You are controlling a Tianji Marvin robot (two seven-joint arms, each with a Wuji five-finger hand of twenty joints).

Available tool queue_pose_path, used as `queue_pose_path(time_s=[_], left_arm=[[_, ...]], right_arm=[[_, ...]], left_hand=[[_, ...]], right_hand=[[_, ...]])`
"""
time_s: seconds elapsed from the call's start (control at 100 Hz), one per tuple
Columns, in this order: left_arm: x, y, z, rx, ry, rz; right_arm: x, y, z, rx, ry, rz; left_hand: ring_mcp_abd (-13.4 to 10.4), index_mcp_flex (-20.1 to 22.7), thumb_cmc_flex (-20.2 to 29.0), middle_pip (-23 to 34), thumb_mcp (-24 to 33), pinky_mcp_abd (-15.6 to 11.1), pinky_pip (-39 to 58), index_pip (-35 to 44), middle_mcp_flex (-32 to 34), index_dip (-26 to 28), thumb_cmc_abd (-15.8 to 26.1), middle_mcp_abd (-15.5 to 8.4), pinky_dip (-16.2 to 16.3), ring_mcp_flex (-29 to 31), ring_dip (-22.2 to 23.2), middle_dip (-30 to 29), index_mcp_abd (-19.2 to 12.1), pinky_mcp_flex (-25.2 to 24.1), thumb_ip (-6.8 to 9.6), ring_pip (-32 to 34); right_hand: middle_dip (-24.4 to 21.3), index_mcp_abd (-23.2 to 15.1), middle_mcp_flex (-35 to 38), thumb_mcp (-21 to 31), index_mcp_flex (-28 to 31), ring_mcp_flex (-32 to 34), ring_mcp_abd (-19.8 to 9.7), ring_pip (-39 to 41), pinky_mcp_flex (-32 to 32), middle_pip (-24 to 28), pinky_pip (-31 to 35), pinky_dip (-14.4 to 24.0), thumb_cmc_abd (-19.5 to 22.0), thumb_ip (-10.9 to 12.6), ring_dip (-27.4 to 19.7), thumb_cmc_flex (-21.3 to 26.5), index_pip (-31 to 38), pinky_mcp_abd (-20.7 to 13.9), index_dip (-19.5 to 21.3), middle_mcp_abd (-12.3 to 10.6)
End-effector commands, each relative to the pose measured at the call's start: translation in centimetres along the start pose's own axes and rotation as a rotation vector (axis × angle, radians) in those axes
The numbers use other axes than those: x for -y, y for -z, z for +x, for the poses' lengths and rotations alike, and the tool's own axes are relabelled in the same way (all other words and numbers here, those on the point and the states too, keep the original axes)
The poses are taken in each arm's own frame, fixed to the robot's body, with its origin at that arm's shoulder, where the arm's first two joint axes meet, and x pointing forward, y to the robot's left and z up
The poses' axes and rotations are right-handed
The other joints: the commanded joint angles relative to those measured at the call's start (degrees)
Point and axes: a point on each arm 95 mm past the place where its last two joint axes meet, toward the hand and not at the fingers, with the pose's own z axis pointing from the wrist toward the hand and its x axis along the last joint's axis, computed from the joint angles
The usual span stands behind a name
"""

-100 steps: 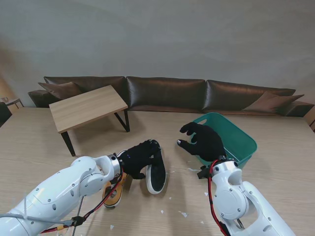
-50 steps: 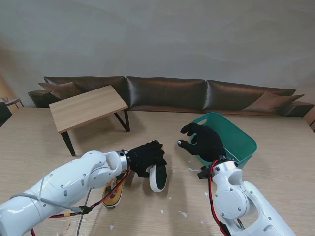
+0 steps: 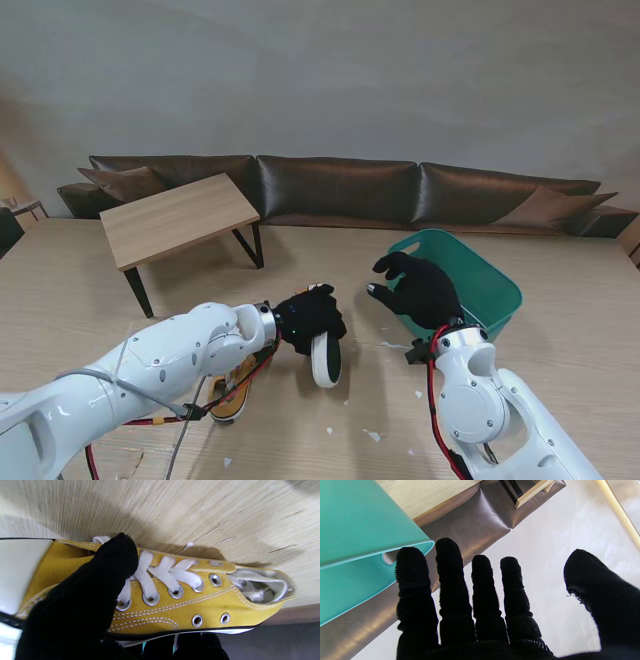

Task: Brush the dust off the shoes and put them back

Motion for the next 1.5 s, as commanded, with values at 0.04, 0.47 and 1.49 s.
queue_pose_path(time_s=[0.04, 0.47, 1.49], left_arm=[[-1.3, -0.5, 0.3, -0.010, 0.015, -0.021], [0.1, -1.5, 0.1, -0.015, 0.091, 0.145], [9.2, 4.7, 0.4, 0.176, 0.580, 0.488]], right_arm=[[0.4, 0.1, 0.1, 0.004, -0.010, 0.016], [0.5, 0.0, 0.0, 0.015, -0.025, 0.008], [-0.2, -0.6, -0.6, 0.053, -0.167, -0.037]], left_hand=[[3.6, 14.6, 6.5, 7.1, 4.5, 2.2, 15.4, 35.1, 11.2, 2.5, 3.2, 0.5, 3.8, 7.1, 3.1, 15.2, -1.1, -1.2, 0.12, 8.1], [6.9, 18.4, 8.7, 0.7, 8.9, 6.6, 44.5, 40.2, 34.7, -10.8, -1.1, -2.1, 3.8, 27.0, 3.5, 25.3, 1.5, 5.7, 1.33, 14.1], [9.2, 18.3, 10.2, 0.1, 4.4, 11.4, 43.9, 38.9, 34.9, -10.6, 0.8, -0.5, 3.7, 30.6, 5.2, 25.6, 2.0, 9.8, 2.02, 12.5]], right_hand=[[-0.2, 0.4, 1.3, 0.8, -0.3, 1.1, 0.0, 0.6, -16.6, -0.5, -0.4, 1.5, 2.1, 1.6, 0.1, -0.4, 0.0, 1.3, 1.3, 0.5], [-0.2, 1.2, 2.0, 0.8, -0.6, 1.7, 0.4, 1.0, -16.4, -0.5, -0.1, 1.5, 4.4, 2.0, 0.2, -0.9, 0.2, 1.5, 1.1, 0.9], [-0.9, 4.7, -14.1, -4.4, -14.7, -7.7, 1.8, 0.8, -22.1, 0.0, -2.9, 2.2, 7.2, 2.2, -0.2, -3.9, -1.9, 1.5, 0.6, 2.6]])
